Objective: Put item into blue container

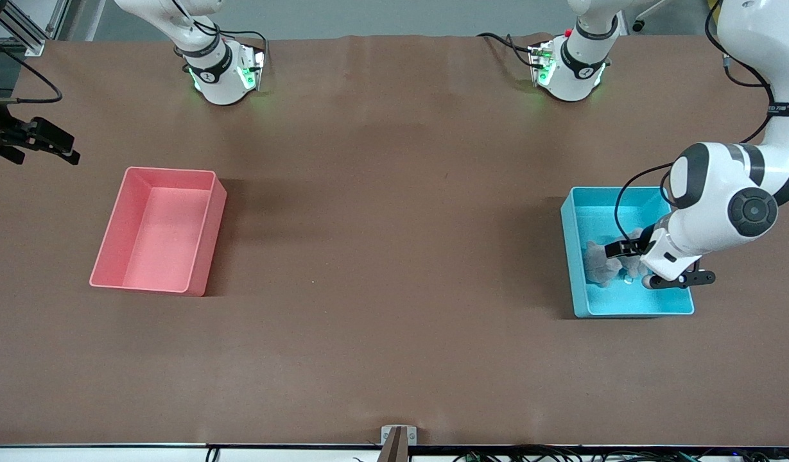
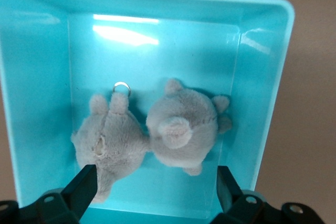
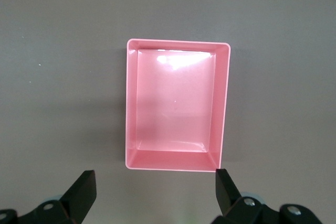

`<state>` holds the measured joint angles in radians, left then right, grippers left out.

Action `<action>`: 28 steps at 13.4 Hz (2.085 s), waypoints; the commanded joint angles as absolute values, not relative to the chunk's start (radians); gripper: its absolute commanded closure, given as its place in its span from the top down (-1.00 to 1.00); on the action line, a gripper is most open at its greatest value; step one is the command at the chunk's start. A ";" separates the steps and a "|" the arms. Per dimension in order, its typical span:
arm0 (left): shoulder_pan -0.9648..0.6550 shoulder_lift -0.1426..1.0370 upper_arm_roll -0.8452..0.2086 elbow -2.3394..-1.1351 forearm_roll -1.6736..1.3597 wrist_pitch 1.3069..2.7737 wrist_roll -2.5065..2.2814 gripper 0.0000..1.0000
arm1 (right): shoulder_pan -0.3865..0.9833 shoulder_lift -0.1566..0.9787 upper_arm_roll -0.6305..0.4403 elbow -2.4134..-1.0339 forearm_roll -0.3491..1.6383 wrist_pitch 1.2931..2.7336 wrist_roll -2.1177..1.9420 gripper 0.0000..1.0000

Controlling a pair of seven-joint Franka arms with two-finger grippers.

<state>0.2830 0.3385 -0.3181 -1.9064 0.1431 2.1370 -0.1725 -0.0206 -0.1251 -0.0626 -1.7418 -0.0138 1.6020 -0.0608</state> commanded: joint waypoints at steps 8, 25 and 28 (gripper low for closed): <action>0.371 0.035 -0.321 -1.759 -0.032 1.814 -0.034 0.99 | -0.020 -0.156 -0.064 -1.770 -0.021 1.615 -0.067 1.00; -0.043 -0.008 0.074 -1.532 -0.032 1.632 -0.038 0.99 | -0.021 -0.156 -0.067 -1.770 -0.020 1.617 -0.067 1.00; -0.040 -0.008 0.071 -1.532 -0.032 1.632 -0.040 0.99 | -0.023 -0.155 -0.067 -1.770 -0.021 1.621 -0.067 1.00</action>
<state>-0.0360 -0.0009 0.0626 -1.5413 -0.0159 1.6492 -0.0546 -0.0207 -0.1256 -0.0661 -1.7417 -0.0138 1.6069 -0.0611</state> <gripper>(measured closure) 0.000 0.000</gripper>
